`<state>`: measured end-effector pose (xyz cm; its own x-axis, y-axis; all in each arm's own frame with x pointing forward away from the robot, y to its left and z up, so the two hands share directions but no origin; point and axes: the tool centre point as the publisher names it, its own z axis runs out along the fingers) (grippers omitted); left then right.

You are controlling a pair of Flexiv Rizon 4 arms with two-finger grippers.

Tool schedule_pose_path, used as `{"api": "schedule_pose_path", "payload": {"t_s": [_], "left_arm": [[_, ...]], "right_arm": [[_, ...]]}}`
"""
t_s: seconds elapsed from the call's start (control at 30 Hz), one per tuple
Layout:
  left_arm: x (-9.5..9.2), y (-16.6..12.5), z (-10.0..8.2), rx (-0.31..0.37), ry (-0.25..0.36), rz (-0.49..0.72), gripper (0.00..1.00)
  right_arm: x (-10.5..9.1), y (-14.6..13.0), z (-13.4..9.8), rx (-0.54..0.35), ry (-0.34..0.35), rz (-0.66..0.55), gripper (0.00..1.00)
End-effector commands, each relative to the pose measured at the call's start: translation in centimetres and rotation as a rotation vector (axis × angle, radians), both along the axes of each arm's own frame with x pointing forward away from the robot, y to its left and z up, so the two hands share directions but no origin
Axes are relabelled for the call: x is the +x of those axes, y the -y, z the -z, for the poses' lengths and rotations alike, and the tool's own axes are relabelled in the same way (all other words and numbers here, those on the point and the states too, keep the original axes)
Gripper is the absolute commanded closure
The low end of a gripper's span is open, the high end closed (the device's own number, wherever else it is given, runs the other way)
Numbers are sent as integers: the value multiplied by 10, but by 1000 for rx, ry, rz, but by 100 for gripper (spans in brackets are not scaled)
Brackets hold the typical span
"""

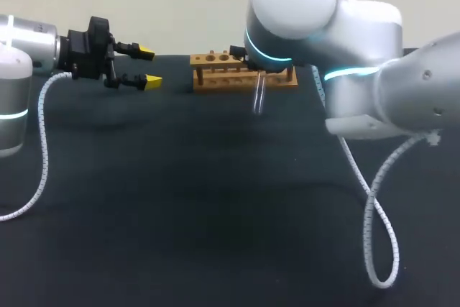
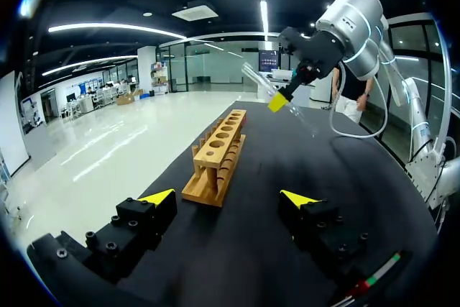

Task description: Grasp the test tube, adjust it, and insert it.

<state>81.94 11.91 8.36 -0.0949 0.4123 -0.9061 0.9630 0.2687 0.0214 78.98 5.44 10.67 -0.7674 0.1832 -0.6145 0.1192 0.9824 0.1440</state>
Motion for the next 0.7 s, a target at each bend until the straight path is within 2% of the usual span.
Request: {"api": "schedule_pose_path", "payload": {"t_s": [0.03, 0.3, 0.7], "left_arm": [[-1, -1, 1, -3, 5, -1, 0], [-1, -1, 1, -3, 5, -1, 0], [-1, -1, 1, -3, 5, -1, 0]], "right_arm": [[-24, 9, -17, -11, 200, 16, 100], [-30, 10, -31, -20, 225, 14, 100], [-30, 11, -34, -23, 231, 4, 100]]}}
